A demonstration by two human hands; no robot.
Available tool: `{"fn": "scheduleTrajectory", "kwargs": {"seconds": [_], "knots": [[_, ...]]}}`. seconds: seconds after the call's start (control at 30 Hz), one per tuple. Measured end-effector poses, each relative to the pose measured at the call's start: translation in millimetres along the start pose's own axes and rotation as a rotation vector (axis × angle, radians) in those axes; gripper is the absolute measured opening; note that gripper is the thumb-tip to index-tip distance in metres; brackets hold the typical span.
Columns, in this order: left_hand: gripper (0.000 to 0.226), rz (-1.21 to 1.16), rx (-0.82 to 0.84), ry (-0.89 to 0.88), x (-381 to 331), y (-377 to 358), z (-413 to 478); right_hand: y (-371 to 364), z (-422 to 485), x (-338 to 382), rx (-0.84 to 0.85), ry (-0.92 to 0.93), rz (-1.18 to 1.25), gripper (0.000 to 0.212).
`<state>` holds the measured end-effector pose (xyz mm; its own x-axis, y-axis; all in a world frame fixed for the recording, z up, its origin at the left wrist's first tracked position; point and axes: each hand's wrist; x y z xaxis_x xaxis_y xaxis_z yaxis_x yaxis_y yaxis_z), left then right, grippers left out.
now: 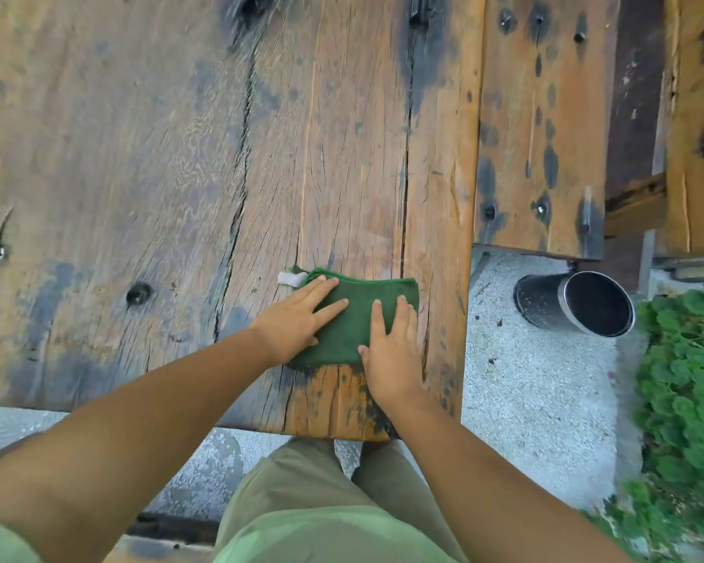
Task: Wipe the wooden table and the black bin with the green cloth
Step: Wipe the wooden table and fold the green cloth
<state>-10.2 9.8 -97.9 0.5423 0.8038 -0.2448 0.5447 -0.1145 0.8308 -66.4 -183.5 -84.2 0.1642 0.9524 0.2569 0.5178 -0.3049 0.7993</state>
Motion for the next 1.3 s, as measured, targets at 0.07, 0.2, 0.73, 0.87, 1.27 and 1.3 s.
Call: {"fn": "scheduleTrajectory", "kwargs": {"seconds": [0.07,0.2,0.73,0.87,1.27,1.3], "knots": [[0.086,-0.029,-0.014,0.034,-1,-2,-3,-1,4,-1,-0.004,0.012,-0.003,0.08],[0.084,-0.066,-0.06,0.104,-15,-6,-10,7,19,-14,0.008,0.108,-0.05,0.085],[0.083,-0.298,-0.228,0.709,-128,-59,-16,64,93,-59,0.237,0.72,-0.392,0.096],[0.083,-0.37,-0.242,0.813,-149,-63,-6,76,109,-53,0.295,0.837,-0.452,0.096],[0.085,-0.501,-0.237,1.008,-190,-56,29,92,144,-25,0.358,1.089,-0.625,0.099],[0.085,-0.494,-0.233,1.008,-190,-57,29,91,143,-24,0.356,1.092,-0.627,0.1]]}}
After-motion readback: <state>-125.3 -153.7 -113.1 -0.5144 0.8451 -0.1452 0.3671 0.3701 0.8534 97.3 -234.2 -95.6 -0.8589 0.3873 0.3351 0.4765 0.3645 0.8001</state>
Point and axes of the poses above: each hand's wrist, its own z-axis towards the middle knuckle, its own y-axis out of the back of the hand, x = y × z
